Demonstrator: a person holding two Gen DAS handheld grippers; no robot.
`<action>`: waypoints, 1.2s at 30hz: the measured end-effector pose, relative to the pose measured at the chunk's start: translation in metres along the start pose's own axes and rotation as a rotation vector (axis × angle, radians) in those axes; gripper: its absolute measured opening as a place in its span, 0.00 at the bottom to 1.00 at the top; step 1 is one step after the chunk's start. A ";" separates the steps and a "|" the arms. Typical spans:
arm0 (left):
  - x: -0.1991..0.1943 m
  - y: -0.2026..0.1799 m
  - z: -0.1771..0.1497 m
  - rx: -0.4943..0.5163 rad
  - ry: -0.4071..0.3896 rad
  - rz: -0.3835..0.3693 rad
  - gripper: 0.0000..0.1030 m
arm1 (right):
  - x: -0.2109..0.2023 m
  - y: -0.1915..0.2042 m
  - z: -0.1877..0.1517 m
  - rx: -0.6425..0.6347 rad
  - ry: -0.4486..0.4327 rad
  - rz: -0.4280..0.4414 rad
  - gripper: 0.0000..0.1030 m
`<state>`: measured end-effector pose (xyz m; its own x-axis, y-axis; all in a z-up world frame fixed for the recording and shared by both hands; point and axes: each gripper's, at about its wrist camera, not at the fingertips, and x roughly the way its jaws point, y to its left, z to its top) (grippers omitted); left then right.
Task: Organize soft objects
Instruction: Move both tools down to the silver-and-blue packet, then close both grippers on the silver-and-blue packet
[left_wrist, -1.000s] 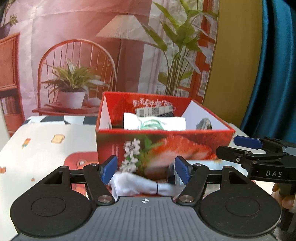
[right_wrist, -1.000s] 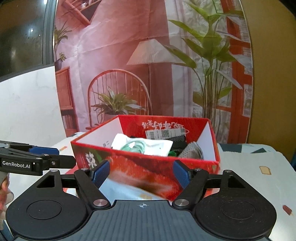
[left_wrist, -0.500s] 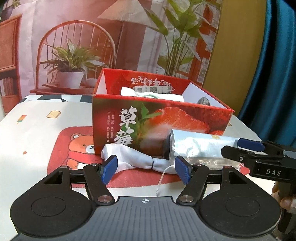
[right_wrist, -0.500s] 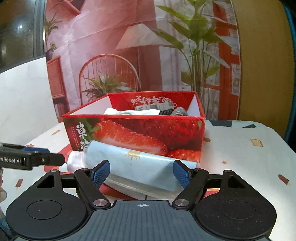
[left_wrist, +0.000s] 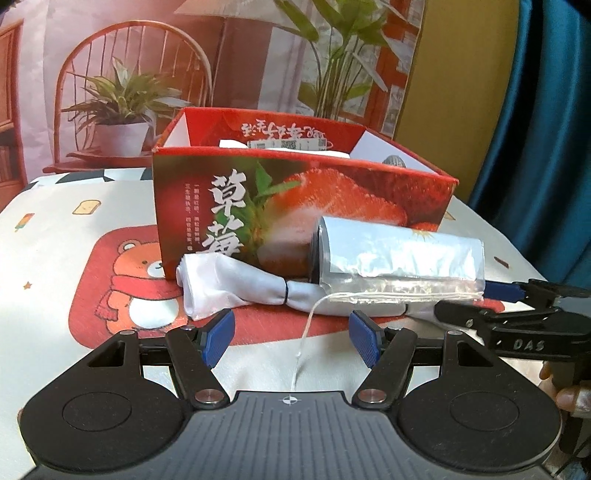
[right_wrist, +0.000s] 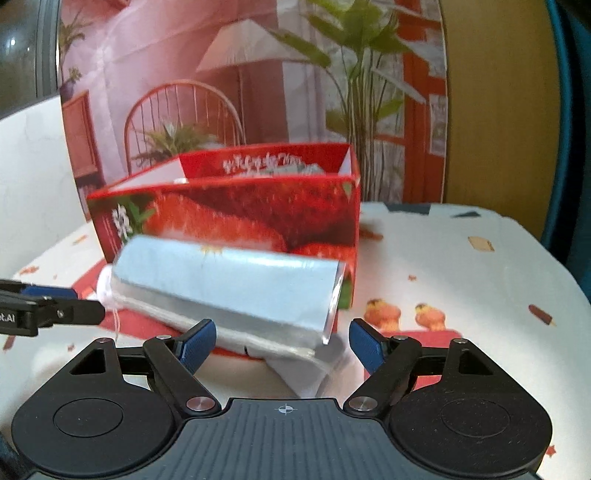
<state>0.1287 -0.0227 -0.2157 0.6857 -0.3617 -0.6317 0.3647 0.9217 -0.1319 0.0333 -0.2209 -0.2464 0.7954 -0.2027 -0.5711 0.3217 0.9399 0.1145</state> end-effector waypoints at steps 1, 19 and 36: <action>0.001 0.000 -0.001 0.001 0.005 -0.001 0.69 | 0.004 0.001 -0.002 -0.008 0.018 -0.003 0.74; 0.031 -0.017 0.031 0.101 -0.007 -0.010 0.69 | 0.019 -0.026 0.031 0.093 -0.084 0.024 0.50; 0.090 -0.032 0.049 0.075 0.075 -0.162 0.56 | 0.035 -0.050 0.017 0.257 -0.099 0.122 0.41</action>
<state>0.2099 -0.0915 -0.2313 0.5666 -0.4903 -0.6622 0.5143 0.8384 -0.1807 0.0536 -0.2793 -0.2584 0.8787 -0.1300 -0.4594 0.3296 0.8613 0.3867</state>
